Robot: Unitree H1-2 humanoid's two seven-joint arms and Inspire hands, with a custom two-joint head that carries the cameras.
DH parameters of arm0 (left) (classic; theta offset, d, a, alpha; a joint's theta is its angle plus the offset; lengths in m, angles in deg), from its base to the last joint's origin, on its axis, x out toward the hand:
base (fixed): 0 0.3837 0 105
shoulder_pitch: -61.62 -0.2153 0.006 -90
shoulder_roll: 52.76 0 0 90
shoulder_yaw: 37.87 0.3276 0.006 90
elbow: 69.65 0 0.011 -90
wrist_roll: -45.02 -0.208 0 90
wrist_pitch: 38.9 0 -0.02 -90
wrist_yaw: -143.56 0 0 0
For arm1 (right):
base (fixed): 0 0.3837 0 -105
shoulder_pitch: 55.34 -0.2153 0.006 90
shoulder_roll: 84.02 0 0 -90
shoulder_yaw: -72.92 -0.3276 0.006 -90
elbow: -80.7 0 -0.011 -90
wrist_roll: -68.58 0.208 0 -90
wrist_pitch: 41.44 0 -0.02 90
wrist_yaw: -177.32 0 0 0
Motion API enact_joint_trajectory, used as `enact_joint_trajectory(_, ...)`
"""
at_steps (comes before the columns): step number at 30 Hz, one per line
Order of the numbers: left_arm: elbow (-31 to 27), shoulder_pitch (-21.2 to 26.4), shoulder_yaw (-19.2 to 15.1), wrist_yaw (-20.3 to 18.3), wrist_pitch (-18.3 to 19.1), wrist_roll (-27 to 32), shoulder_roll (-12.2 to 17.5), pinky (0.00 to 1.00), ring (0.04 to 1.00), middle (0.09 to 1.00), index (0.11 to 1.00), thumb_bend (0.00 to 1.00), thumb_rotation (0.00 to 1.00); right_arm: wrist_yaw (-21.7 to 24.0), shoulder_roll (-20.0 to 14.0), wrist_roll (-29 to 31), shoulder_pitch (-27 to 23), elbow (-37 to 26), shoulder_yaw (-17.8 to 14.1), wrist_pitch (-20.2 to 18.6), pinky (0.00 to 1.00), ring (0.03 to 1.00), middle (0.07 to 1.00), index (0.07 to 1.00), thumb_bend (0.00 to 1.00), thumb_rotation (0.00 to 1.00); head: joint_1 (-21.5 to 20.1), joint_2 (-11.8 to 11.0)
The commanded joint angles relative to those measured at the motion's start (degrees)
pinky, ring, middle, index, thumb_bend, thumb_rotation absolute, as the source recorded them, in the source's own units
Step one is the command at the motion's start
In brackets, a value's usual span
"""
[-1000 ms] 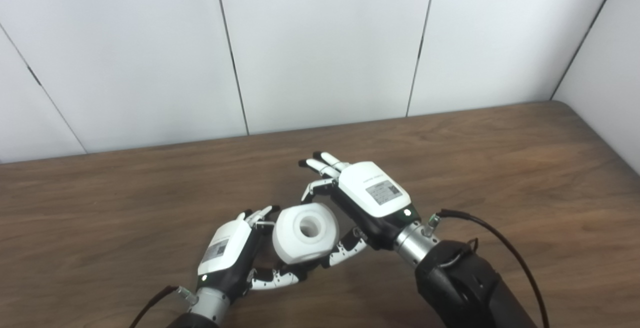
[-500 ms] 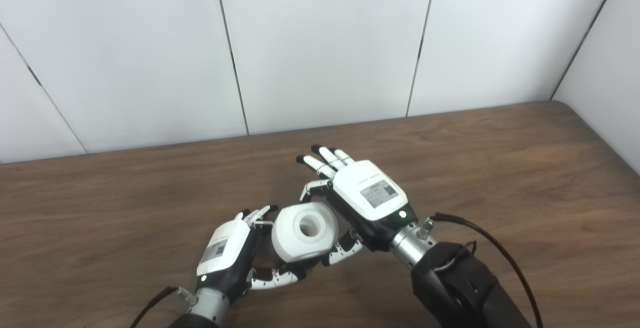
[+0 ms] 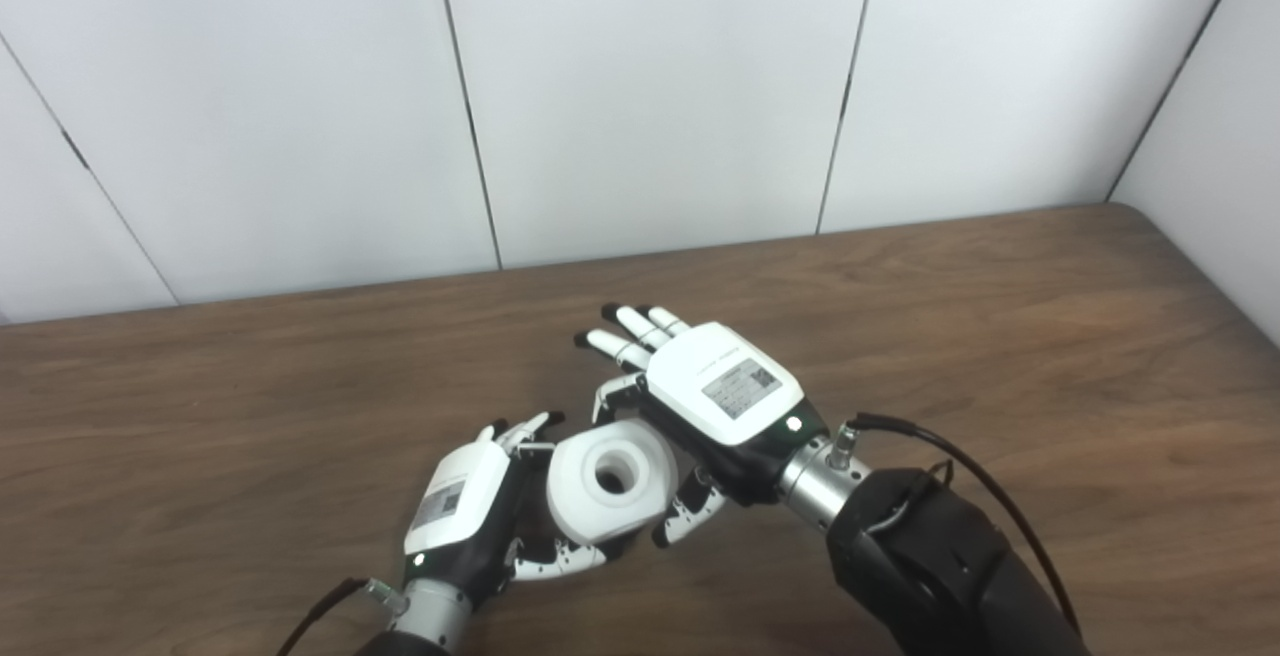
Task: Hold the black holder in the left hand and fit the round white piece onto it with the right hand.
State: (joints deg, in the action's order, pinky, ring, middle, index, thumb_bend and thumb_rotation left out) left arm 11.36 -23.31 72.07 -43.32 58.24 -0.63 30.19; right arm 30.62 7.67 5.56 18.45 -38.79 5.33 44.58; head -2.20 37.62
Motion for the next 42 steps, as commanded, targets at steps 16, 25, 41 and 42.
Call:
enact_joint_trajectory(16, -1.37, 0.57, 0.37, 1.80, -1.89, 0.60, -0.55, 1.00, 0.912, 0.922, 0.483, 0.51, 0.05, 7.23, -1.55, -1.65, -3.33, -1.27, -1.03, 2.29, 0.90, 0.982, 0.917, 0.482, 0.52, 0.13, -3.40, -0.75)
enact_joint_trajectory(25, -0.38, 0.38, 0.28, 3.31, -3.48, 0.97, 0.09, 1.00, 0.903, 0.916, 0.483, 0.51, 0.05, 7.67, -1.89, -2.94, -4.24, -0.60, -2.10, 2.79, 0.89, 0.988, 0.925, 0.483, 0.52, 0.14, -4.29, -1.31)
enact_joint_trajectory(41, 0.00, 0.37, 0.22, 3.26, -3.94, 1.13, -0.13, 1.00, 0.910, 0.919, 0.483, 0.51, 0.05, 8.71, -2.85, -3.42, -4.66, -1.10, -4.86, 3.11, 0.96, 1.000, 0.921, 0.482, 0.52, 0.14, -3.67, -1.53)
enact_joint_trajectory(42, -0.10, 0.38, 0.22, 3.17, -3.86, 1.12, -0.16, 1.00, 0.911, 0.920, 0.483, 0.51, 0.05, 8.89, -2.84, -3.35, -4.66, -1.18, -4.92, 3.08, 0.96, 1.000, 0.921, 0.482, 0.52, 0.14, -3.60, -1.43)
